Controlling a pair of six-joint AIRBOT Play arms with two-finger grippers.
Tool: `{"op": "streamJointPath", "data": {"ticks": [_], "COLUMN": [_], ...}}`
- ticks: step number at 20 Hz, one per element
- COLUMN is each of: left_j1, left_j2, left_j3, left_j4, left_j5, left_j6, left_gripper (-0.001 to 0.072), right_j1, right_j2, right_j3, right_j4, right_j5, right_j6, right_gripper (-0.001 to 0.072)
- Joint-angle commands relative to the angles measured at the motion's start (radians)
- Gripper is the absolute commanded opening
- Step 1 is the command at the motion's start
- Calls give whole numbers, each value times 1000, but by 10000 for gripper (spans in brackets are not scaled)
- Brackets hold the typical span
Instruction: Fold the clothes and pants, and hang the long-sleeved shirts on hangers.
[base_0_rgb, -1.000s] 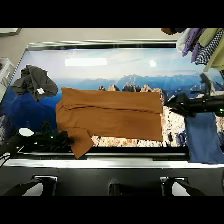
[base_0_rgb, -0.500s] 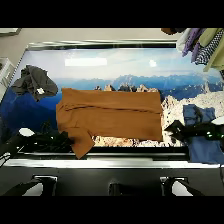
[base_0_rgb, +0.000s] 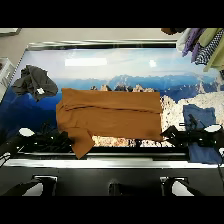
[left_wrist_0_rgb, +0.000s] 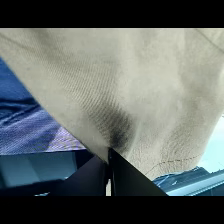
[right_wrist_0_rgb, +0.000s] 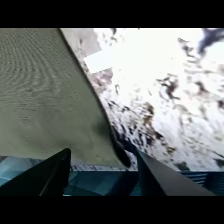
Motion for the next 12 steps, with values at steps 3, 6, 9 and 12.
{"op": "streamJointPath", "data": {"ticks": [3, 6, 9, 12], "left_j1": [0, 0, 0, 0], "left_j2": [1, 1, 7, 61], "left_j3": [1, 6, 53, 126], "left_j4": [0, 1, 4, 105], "left_j5": [0, 0, -44, -117], "left_j6": [0, 0, 0, -89], "left_gripper": [23, 22, 21, 20], "right_j1": [0, 0, 0, 0], "right_j2": [-92, -97, -93, -43], "right_j3": [-7, -7, -5, 17], "right_j4": [66, 69, 70, 15], "right_j5": [42, 47, 74, 121], "right_j6": [-37, -51, -61, 15], "right_gripper": [387, 145, 29, 28]}}
